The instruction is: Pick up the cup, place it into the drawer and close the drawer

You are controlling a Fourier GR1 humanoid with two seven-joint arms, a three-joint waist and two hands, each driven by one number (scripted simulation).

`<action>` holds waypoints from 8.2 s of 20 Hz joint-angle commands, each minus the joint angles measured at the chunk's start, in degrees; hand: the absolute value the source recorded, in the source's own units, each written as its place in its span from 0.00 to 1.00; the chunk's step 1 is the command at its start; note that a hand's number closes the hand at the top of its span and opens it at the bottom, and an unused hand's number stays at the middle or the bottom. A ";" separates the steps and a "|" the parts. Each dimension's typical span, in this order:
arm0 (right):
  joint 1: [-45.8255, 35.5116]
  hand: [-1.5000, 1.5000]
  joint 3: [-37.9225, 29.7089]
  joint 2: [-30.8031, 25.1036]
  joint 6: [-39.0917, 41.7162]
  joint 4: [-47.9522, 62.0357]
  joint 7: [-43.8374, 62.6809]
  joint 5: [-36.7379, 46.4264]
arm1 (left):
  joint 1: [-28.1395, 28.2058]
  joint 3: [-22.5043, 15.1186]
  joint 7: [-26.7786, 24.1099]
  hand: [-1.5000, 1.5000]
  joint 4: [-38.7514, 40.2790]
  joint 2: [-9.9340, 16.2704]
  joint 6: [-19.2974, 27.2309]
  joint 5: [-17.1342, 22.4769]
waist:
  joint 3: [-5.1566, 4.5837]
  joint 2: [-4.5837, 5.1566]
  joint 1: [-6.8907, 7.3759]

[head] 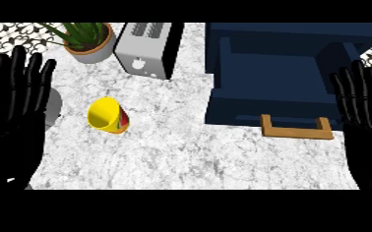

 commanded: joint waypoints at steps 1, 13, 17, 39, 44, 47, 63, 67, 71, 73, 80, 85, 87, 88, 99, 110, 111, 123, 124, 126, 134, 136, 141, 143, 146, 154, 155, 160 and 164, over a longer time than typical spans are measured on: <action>-1.76 0.00 -0.17 -0.66 1.61 0.34 1.31 -1.64 | 2.63 3.89 0.72 0.00 -2.32 3.03 -4.82 6.80 | 0.71 -1.09 -2.30; -5.66 0.00 2.69 -1.39 5.09 5.07 5.04 -3.54 | -2.28 12.47 4.52 0.00 25.69 15.90 -30.23 37.73 | 0.67 -0.86 -2.88; -10.35 0.00 -0.43 -2.33 5.93 7.15 7.45 -5.81 | -4.44 12.44 4.25 0.00 30.42 16.24 -31.84 33.40 | 0.72 -1.00 -2.73; -15.07 0.00 -3.32 -2.53 7.83 15.10 1.44 -5.22 | -16.64 10.60 -39.49 0.00 86.50 16.00 -34.15 -1.54 | 0.65 -0.80 -3.30; -16.81 0.00 -4.17 -3.25 7.87 14.83 2.75 -5.59 | -19.85 10.13 -47.52 0.00 97.43 18.63 -33.47 -5.05 | 0.61 -0.68 -3.56; -15.55 0.00 -4.54 -3.85 9.08 13.48 3.91 -7.22 | -22.70 10.50 -49.12 0.00 102.91 18.23 -32.85 -5.34 | 0.52 -0.47 -4.38; -17.31 0.00 -6.01 -4.59 10.22 15.48 2.36 -8.41 | -25.77 9.55 -57.28 0.00 108.61 13.42 -26.11 -7.70 | 0.42 -0.05 -5.04; -19.31 0.00 -7.31 -6.13 10.62 16.57 3.72 -8.94 | -25.70 9.02 -58.93 0.00 109.08 13.11 -27.62 -8.22 | 0.37 0.15 -5.09; -17.58 0.00 -3.55 -4.38 9.36 12.62 6.43 -6.76 | -27.14 8.71 -58.32 0.00 109.56 13.29 -29.74 -8.39 | 0.31 -0.01 -5.64; -18.42 0.00 -5.23 -4.13 8.55 13.61 4.95 -7.23 | -28.16 9.10 -57.12 0.00 110.13 13.38 -31.45 -7.85 | 0.38 0.02 -5.26; -20.01 0.00 -7.04 -5.63 9.79 16.04 6.00 -9.24 | -28.36 8.21 -60.51 1.00 107.13 10.54 -33.32 -7.65 | 0.34 0.15 -5.00; -19.36 0.00 -6.32 -5.78 10.43 17.01 4.17 -7.84 | -27.04 8.94 -67.13 1.00 103.73 8.90 -16.49 -8.68 | 0.42 0.13 -4.46; -19.57 0.00 -6.96 -6.10 10.25 15.47 5.68 -8.87 | -26.48 10.55 -69.53 1.00 103.90 8.28 -17.60 -7.09 | 0.41 -0.08 -4.61; -18.04 0.00 -5.64 -4.78 9.69 15.42 4.30 -7.43 | -27.60 11.07 -68.88 1.00 104.20 8.98 -23.10 -5.96 | 0.37 0.06 -4.93; -15.54 0.00 -8.23 -6.70 11.25 12.70 5.91 -10.01 | -27.45 17.86 -68.73 1.00 97.31 1.49 -10.64 1.07 | 0.70 -1.02 -3.14; -15.57 0.00 -6.35 -4.79 8.81 14.31 4.96 -6.01 | -40.57 10.89 -43.49 1.00 79.26 -4.59 -5.04 0.91 | 0.80 -1.58 -2.14; -14.63 0.00 -7.48 -5.53 9.80 14.53 4.12 -6.99 | -39.78 9.45 -39.98 1.00 75.39 -4.26 -6.28 0.82 | 0.83 -1.81 -1.64; -15.55 0.00 -8.44 -5.94 10.34 18.24 1.21 -6.32 | -57.97 -0.79 -21.97 1.00 74.59 -4.94 12.06 5.09 | 0.76 -0.97 -3.56; -15.98 0.00 -8.58 -6.34 11.09 17.36 1.25 -7.29 | -62.83 -0.88 -20.11 1.00 78.95 -4.94 14.18 5.31 | 0.77 -0.79 -4.45; -14.20 0.00 -9.06 -6.74 11.31 14.24 2.87 -8.23 | -65.60 -2.79 -17.22 1.00 81.95 -4.94 16.72 6.97 | 0.78 -0.84 -5.26; -18.92 0.00 -7.99 -6.10 10.76 18.51 2.01 -7.27 | -75.09 -9.36 -12.25 1.00 96.99 -4.94 22.14 11.98 | 0.83 -0.01 -7.28; -18.08 0.00 -7.93 -6.44 11.63 16.73 2.07 -8.00 | -73.92 -10.01 -14.31 1.00 100.18 -4.94 19.62 12.16 | 0.83 0.20 -7.81; -20.52 0.00 -7.36 -6.48 13.14 19.39 1.44 -9.17 | -72.35 -16.74 -12.20 1.00 103.68 -4.95 15.13 13.01 | 0.90 1.16 -10.77; -21.37 0.00 -5.66 -5.21 11.87 17.93 1.63 -7.73 | -72.30 -18.60 -10.92 1.00 104.19 -4.95 15.40 13.83 | 0.87 1.16 -11.82; -23.60 0.00 -5.69 -6.52 13.65 19.48 1.93 -8.64 | -70.14 -21.14 -12.48 1.00 103.22 -4.95 15.42 15.04 | 0.86 1.48 -13.14; -24.92 0.00 -0.80 -3.71 19.48 20.19 2.74 -14.78 | -67.32 -18.52 -18.56 0.00 98.75 -4.95 15.07 23.92 | 0.78 2.07 -14.64; -25.73 1.00 -0.09 -3.71 21.00 20.55 3.33 -16.32 | -66.28 -19.22 -19.47 0.00 98.78 -4.95 14.92 24.44 | 0.78 2.30 -15.16; -24.42 1.00 4.46 -6.99 31.45 19.50 5.42 -22.02 | -66.46 -16.86 -25.19 0.00 95.87 -4.95 14.05 30.18 | 0.72 1.52 -14.16; -23.75 1.00 8.94 -13.32 36.27 19.60 10.49 -16.75 | -68.51 -15.99 -26.81 0.00 96.11 -4.95 17.41 32.66 | 0.68 0.73 -11.78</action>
